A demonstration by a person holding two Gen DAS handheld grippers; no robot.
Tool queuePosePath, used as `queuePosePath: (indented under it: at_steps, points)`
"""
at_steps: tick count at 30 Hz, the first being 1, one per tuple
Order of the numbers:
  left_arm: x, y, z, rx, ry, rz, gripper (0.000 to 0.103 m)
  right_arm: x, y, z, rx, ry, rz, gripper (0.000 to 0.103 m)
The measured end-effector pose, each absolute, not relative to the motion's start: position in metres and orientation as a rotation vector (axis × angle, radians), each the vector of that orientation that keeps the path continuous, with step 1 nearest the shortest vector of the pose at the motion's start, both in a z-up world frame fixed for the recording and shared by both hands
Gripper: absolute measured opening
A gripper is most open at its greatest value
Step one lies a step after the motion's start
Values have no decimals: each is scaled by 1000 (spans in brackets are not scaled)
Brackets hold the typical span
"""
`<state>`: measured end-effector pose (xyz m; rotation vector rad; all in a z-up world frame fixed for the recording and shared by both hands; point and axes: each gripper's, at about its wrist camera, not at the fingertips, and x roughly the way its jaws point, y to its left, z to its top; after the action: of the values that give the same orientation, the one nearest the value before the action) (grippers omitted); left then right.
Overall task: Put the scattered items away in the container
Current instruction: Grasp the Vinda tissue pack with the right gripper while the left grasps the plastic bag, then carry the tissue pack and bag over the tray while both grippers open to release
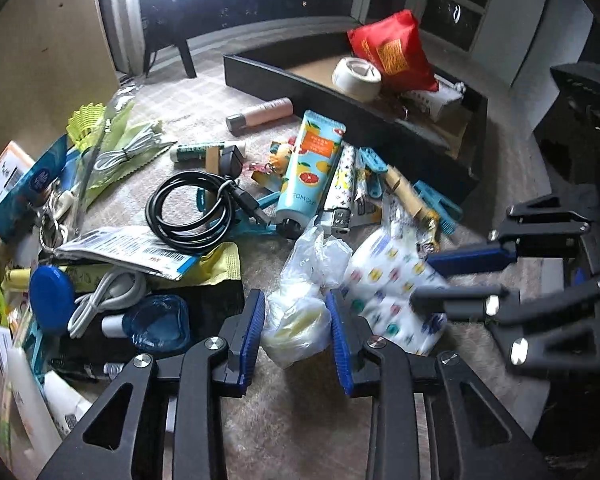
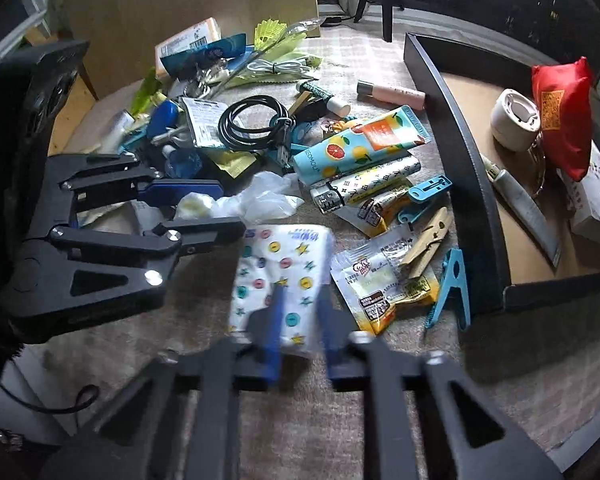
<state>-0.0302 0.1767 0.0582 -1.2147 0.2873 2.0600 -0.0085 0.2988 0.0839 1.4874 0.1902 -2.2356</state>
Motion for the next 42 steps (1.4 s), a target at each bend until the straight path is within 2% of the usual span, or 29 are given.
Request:
queuePosePath:
  at_steps: [3, 4, 6, 7, 8, 15, 16, 17, 20, 24, 31, 37, 42]
  points:
    - [-29, 173, 59, -1214, 269, 2079, 29, -9, 298, 80, 1509, 201, -2200, 7]
    - [-29, 173, 59, -1216, 272, 2090, 29, -9, 297, 80, 1514, 210, -2205, 11]
    - [-28, 171, 58, -1222, 266, 2107, 29, -7, 293, 85, 1500, 215, -2218, 42]
    - [-27, 169, 58, -1223, 254, 2116, 29, -6, 291, 87, 1481, 210, -2216, 68]
    - [-27, 168, 59, -1222, 241, 2121, 29, -4, 287, 90, 1460, 216, -2214, 73]
    - [-27, 149, 66, -1218, 161, 2167, 29, 8, 247, 70, 1448, 468, -2158, 73]
    - [-27, 148, 66, -1221, 154, 2171, 29, 8, 247, 67, 1452, 459, -2157, 69]
    - [-27, 146, 66, -1224, 149, 2177, 29, 7, 248, 64, 1460, 444, -2158, 58]
    - [-25, 141, 68, -1226, 135, 2197, 29, 2, 261, 65, 1481, 322, -2147, 53]
    - [-21, 139, 77, -1217, 109, 2227, 29, 1, 281, 81, 1449, 271, -2161, 51]
    - [-17, 158, 107, -1165, 32, 2257, 29, -8, 341, 134, 1332, 79, -2240, 51]
    - [-19, 206, 137, -1096, -38, 2255, 29, -31, 409, 177, 1239, 15, -2371, 51]
    - [-20, 263, 155, -1044, -21, 2223, 29, -59, 479, 200, 1209, -8, -2488, 51]
